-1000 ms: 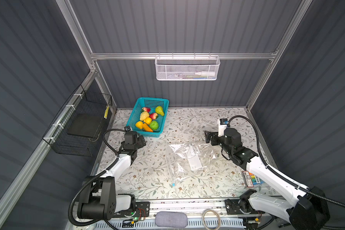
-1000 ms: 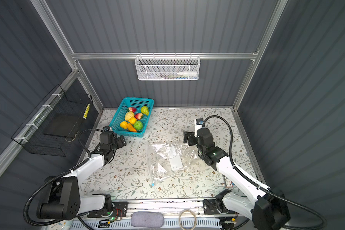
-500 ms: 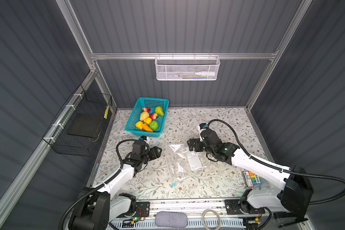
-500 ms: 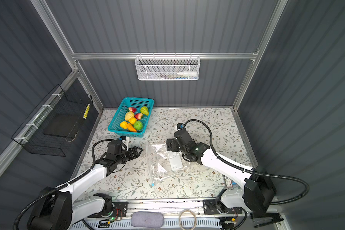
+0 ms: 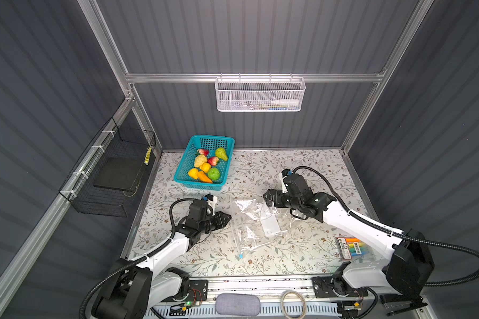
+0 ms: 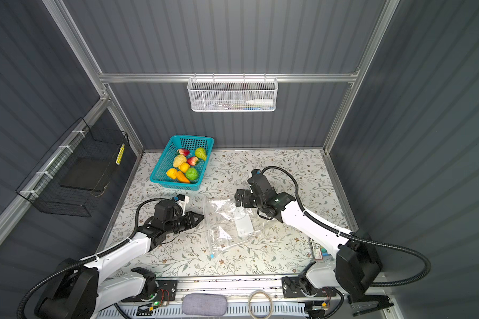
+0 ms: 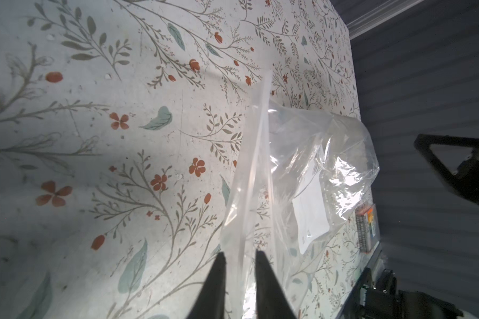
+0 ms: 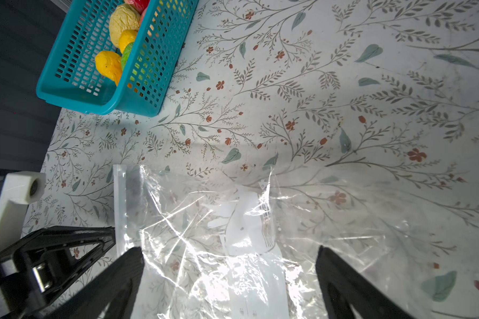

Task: Place the food in the zip-top bag and seal the zipper
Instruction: 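Reach both grippers to the clear bag's open edge and grasp it, then lift the bag edges with both grippers, pulling the mouth open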

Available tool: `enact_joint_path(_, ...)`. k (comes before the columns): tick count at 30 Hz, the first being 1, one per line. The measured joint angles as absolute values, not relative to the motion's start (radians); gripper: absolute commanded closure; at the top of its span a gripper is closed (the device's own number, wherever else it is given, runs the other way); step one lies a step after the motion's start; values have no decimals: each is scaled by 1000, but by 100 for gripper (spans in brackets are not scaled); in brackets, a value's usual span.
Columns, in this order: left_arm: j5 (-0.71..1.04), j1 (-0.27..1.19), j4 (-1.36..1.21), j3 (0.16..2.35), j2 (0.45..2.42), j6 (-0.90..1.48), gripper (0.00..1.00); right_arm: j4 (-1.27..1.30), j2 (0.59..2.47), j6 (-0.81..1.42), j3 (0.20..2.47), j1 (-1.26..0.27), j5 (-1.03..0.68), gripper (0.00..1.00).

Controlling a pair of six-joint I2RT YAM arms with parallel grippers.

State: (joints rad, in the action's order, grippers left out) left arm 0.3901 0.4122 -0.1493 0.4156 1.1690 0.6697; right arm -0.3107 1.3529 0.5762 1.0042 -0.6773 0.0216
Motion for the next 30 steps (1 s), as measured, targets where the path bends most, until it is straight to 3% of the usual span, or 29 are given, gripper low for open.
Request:
enact_joint_path(2,393,418,-173,416,1196,674,100,-311,1353,576,1006,-683,9,1)
enact_joint_path(9,391,465,-236,425,1229,701,100,-338,1376,575,1050,-745,-8,3)
enact_joint_path(19,221,659,-281,561,1229,772,100,-437,1403,614,1124,-854,34,37)
enact_joint_path(30,47,746,-368,622,1247,852,100,-448,1370,646,1110,-930,56,46)
